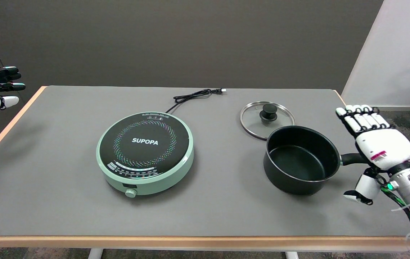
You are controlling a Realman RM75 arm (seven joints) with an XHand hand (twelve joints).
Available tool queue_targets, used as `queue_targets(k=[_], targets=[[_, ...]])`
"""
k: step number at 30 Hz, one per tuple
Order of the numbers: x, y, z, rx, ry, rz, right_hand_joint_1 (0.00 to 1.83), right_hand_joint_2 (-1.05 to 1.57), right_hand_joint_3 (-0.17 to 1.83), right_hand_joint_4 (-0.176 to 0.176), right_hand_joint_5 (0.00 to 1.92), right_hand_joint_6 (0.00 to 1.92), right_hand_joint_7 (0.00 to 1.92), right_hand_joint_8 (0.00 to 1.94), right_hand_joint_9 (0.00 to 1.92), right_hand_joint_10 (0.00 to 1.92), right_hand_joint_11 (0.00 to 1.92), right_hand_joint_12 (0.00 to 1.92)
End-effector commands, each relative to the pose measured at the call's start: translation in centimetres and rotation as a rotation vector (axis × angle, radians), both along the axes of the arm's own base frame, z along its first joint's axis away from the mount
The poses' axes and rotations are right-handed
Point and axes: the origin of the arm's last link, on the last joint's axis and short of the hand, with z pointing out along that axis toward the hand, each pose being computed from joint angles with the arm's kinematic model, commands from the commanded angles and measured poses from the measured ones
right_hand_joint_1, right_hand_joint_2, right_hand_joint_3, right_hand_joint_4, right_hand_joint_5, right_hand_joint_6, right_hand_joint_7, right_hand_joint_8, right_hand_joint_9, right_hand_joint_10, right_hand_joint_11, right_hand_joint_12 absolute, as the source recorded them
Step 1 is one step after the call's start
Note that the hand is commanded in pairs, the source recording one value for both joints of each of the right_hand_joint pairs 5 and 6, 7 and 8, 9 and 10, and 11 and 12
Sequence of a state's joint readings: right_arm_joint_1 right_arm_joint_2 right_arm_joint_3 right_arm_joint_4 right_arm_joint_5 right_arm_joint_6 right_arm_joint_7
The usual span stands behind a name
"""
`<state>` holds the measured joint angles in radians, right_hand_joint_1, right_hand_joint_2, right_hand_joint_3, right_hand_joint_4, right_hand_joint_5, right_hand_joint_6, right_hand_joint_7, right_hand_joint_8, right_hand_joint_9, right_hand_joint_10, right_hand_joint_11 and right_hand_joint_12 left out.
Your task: Pick up the soup pot.
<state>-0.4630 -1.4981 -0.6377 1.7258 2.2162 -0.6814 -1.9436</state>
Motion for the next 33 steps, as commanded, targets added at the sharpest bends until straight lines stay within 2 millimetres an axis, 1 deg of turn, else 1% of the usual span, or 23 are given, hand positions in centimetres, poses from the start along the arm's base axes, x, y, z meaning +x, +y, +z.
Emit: queue_targets(k=[1,7,11,13,15,20,25,31,33], targets=[[0.2,-2.9,0.7,-0.05,0.17,-0.184,1.15,-0.66,1.21,0.022,0.01,0.01,0.01,0.01,0.01,0.01,0.01,0.01],[0.5,-2.8,1.7,-0.101,0.169,-0.193,1.15,-0.68,1.21,0.034,0.01,0.01,0.01,0.01,0.01,0.01,0.01,0.01],[0.6,-2.7,2.1,-0.124,0.174,-0.193,1.15,-0.69,1.2,0.045,0.01,0.01,0.01,0.01,0.01,0.01,0.01,0.01],[0.3,-2.5,2.6,-0.151,0.161,-0.2,1.15,-0.69,1.21,0.047,0.01,0.01,0.01,0.01,0.01,0.01,0.01,0.01],[0.4,-2.4,2.6,-0.161,0.167,-0.197,1.15,-0.7,1.21,0.049,0.01,0.01,0.01,0.01,0.01,0.01,0.01,0.01],[-0.6,-2.2,2.7,-0.185,0.139,-0.213,1.15,-0.7,1.19,0.05,0.01,0.01,0.01,0.01,0.01,0.01,0.01,0.01],[-2.3,-2.4,3.0,-0.202,0.095,-0.236,1.15,-0.7,1.18,0.049,0.01,0.01,0.01,0.01,0.01,0.01,0.01,0.01],[-2.8,-3.3,2.7,-0.191,0.087,-0.241,1.15,-0.7,1.17,0.048,0.01,0.01,0.01,0.01,0.01,0.01,0.01,0.01],[-3.2,-3.4,3.0,-0.199,0.074,-0.244,1.15,-0.69,1.17,0.048,0.01,0.01,0.01,0.01,0.01,0.01,0.01,0.01]])
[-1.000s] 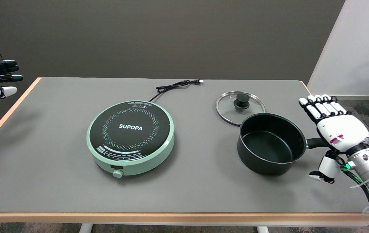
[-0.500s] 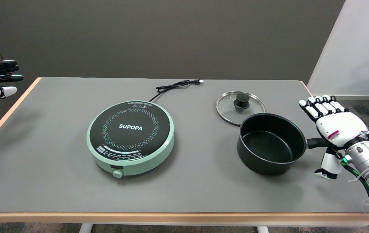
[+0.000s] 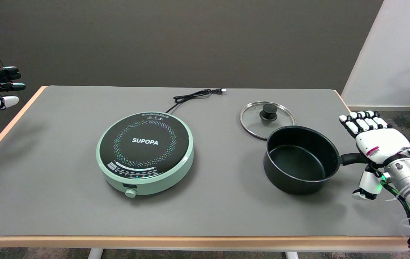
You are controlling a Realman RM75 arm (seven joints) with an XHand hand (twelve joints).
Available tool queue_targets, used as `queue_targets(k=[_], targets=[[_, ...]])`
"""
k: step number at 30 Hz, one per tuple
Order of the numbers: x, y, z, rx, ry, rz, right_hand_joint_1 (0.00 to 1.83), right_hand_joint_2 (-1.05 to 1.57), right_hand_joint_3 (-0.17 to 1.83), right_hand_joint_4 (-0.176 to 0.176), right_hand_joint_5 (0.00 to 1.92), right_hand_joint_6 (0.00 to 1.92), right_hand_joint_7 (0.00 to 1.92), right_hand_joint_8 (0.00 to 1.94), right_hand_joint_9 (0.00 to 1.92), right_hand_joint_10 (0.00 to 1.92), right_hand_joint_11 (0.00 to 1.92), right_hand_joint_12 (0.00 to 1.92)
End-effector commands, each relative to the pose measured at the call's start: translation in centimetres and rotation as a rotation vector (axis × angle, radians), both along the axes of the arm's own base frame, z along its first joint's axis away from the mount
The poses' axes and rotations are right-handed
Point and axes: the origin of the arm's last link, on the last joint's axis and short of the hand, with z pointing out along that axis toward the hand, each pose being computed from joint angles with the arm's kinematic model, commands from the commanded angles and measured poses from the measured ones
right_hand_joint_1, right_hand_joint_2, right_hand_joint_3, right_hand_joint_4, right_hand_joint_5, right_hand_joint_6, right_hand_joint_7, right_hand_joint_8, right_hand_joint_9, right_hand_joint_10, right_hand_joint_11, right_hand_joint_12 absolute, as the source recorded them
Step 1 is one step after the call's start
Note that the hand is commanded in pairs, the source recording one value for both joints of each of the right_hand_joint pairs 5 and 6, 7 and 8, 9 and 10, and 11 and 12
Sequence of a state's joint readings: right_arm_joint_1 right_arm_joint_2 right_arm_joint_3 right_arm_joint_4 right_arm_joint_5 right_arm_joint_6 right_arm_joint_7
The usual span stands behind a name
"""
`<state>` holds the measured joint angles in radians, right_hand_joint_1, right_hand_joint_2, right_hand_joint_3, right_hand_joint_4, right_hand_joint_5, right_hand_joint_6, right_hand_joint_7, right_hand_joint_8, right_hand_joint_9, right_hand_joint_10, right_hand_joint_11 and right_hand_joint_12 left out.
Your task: Pick up the soup pot.
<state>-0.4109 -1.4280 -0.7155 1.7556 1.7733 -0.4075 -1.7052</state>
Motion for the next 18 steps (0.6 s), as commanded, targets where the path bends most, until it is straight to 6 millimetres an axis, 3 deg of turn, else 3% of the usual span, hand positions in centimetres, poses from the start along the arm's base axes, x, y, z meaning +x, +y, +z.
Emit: queue_targets(k=[1,11,12,13,14,18], targets=[[-2.1,-1.0,0.7,-0.054,-0.039,-0.03,1.15,-0.69,1.17,0.047,0.01,0.01,0.01,0.01,0.01,0.01,0.01,0.01],[-2.3,-1.4,0.8,-0.062,-0.045,-0.023,1.15,-0.61,1.14,0.035,0.01,0.01,0.01,0.01,0.01,0.01,0.01,0.01],[0.5,-2.1,-1.3,0.01,0.038,0.029,1.14,-0.61,1.14,0.035,0.01,0.01,0.01,0.01,0.01,0.01,0.01,0.01],[-0.3,-2.0,-0.7,-0.011,0.015,0.014,1.14,-0.61,1.14,0.036,0.01,0.01,0.01,0.01,0.01,0.01,0.01,0.01],[-2.3,-1.4,0.9,-0.066,-0.044,-0.022,1.14,-0.6,1.13,0.038,0.01,0.01,0.01,0.01,0.01,0.01,0.01,0.01],[-2.4,-1.3,1.0,-0.075,-0.046,-0.026,1.14,-0.59,1.13,0.047,0.01,0.01,0.01,0.01,0.01,0.01,0.01,0.01]])
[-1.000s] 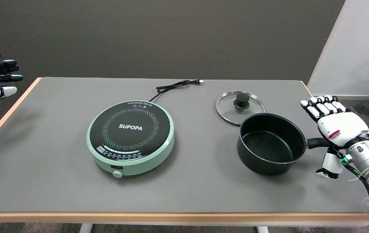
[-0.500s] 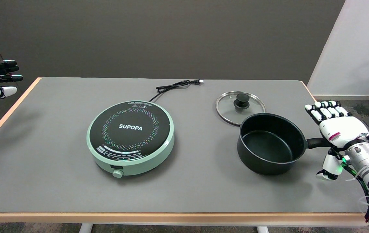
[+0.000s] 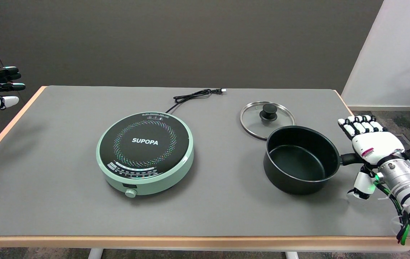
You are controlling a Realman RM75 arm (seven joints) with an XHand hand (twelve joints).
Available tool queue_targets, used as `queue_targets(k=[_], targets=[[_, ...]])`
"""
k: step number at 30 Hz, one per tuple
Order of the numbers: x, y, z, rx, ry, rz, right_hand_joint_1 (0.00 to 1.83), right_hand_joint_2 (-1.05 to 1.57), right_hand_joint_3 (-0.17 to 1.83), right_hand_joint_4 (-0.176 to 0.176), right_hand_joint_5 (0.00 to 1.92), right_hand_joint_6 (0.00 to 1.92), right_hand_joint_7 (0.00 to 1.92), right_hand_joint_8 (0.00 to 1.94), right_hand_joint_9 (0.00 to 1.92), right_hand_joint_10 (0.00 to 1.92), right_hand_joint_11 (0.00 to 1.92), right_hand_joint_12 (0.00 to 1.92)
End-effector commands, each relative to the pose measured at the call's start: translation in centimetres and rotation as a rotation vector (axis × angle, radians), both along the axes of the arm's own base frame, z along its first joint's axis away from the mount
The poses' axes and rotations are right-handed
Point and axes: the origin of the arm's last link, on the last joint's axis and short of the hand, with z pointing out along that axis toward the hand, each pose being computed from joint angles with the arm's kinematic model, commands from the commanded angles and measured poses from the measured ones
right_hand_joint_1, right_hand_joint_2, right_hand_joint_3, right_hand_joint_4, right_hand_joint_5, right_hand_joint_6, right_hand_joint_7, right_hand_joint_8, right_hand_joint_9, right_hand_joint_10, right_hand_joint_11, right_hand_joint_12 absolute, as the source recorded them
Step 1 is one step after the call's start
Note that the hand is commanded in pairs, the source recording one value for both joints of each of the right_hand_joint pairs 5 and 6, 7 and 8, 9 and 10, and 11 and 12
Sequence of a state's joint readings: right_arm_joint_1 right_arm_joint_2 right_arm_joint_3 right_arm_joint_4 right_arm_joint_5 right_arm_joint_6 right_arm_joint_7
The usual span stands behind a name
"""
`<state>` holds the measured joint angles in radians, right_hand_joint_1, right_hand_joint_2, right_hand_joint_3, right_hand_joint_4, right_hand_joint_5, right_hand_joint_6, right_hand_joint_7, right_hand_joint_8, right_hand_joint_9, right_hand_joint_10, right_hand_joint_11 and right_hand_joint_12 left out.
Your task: Pick up the soup pot.
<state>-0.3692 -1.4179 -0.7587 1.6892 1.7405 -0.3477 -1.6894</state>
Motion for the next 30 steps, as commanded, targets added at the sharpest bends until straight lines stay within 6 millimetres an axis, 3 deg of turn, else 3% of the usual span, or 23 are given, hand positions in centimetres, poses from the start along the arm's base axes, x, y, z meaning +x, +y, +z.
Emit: queue_targets(k=[1,2,3,4,20,21,22,23,30], targets=[[-0.8,-0.3,0.6,-0.037,-0.015,-0.009,1.14,-0.59,1.13,0.047,0.01,0.01,0.01,0.01,0.01,0.01,0.01,0.01],[-0.9,-0.2,0.6,-0.039,-0.017,-0.011,1.13,-0.59,1.13,0.049,0.01,0.01,0.01,0.01,0.01,0.01,0.01,0.01],[-1.0,-0.2,0.7,-0.041,-0.018,-0.012,1.13,-0.59,1.13,0.084,0.01,0.01,0.01,0.01,0.01,0.01,0.01,0.01],[-1.0,-0.2,0.7,-0.045,-0.018,-0.012,1.13,-0.59,1.13,0.176,0.01,0.01,0.01,0.01,0.01,0.01,0.01,0.01],[-1.6,-0.2,0.9,-0.06,-0.036,-0.019,1.12,-0.59,1.14,0.176,0.01,0.01,0.01,0.01,0.01,0.01,0.01,0.01],[1.2,-1.1,-1.3,0.017,0.048,0.034,1.12,-0.59,1.14,0.176,0.01,0.01,0.01,0.01,0.01,0.01,0.01,0.01],[0.6,-0.9,-0.7,0.0,0.029,0.021,1.11,-0.59,1.14,0.176,0.01,0.01,0.01,0.01,0.01,0.01,0.01,0.01],[-1.4,-0.3,0.7,-0.052,-0.028,-0.014,1.11,-0.59,1.14,0.176,0.01,0.01,0.01,0.01,0.01,0.01,0.01,0.01],[-1.4,-0.5,0.7,-0.05,-0.03,-0.013,1.11,-0.58,1.13,0.176,0.01,0.01,0.01,0.01,0.01,0.01,0.01,0.01]])
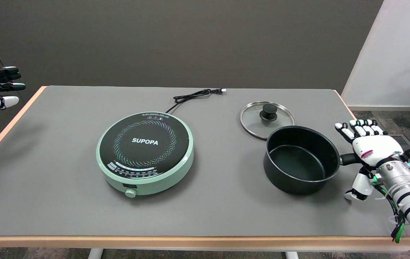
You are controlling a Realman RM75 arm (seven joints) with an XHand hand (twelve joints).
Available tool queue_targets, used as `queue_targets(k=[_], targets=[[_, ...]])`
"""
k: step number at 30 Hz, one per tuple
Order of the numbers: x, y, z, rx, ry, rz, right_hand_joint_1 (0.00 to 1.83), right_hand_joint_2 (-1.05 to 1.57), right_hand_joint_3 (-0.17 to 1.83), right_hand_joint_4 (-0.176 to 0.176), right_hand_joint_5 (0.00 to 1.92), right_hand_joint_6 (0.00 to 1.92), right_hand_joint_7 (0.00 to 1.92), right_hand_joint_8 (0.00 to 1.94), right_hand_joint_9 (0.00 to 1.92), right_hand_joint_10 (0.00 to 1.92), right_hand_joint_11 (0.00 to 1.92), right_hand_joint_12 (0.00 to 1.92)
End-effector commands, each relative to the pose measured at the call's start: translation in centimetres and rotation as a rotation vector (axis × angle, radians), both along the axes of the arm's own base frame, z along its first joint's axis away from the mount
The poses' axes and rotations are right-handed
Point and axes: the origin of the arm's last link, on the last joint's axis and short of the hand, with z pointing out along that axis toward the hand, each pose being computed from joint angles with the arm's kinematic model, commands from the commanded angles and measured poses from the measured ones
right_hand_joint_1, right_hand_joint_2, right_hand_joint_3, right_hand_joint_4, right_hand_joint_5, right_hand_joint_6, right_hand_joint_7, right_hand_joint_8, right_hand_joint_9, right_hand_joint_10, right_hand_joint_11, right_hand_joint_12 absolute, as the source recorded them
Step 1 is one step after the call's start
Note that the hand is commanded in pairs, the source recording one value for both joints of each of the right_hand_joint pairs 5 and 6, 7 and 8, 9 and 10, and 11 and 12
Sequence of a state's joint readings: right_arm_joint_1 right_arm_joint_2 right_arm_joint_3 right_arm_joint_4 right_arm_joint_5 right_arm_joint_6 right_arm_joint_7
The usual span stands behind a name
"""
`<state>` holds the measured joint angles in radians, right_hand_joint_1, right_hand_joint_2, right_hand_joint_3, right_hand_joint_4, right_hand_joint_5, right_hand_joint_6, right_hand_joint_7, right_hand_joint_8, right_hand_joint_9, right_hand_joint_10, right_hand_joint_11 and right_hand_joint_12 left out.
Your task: Pick up the soup pot.
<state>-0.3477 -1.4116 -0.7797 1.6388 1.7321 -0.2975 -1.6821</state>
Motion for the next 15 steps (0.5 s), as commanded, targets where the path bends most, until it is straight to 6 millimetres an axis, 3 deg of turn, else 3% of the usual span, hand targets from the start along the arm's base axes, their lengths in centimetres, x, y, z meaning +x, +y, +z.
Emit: queue_targets(k=[1,8,13,15], targets=[[-0.18,-0.26,0.12,-0.004,-0.007,0.002,1.11,-0.58,1.13,0.176,0.01,0.01,0.01,0.01,0.01,0.01,0.01,0.01],[-0.18,-0.35,0.18,-0.003,-0.008,0.003,1.1,-0.54,1.04,0.176,0.01,0.01,0.01,0.01,0.01,0.01,0.01,0.01],[0.19,-0.42,0.24,0.001,-0.001,0.01,1.12,-0.46,0.76,0.176,0.03,0.03,0.03,0.03,0.03,0.03,0.03,0.03],[0.25,-0.43,0.26,0.002,0.001,0.01,1.16,-0.65,1.24,0.176,0.12,0.12,0.12,0.12,0.12,0.12,0.12,0.12]])
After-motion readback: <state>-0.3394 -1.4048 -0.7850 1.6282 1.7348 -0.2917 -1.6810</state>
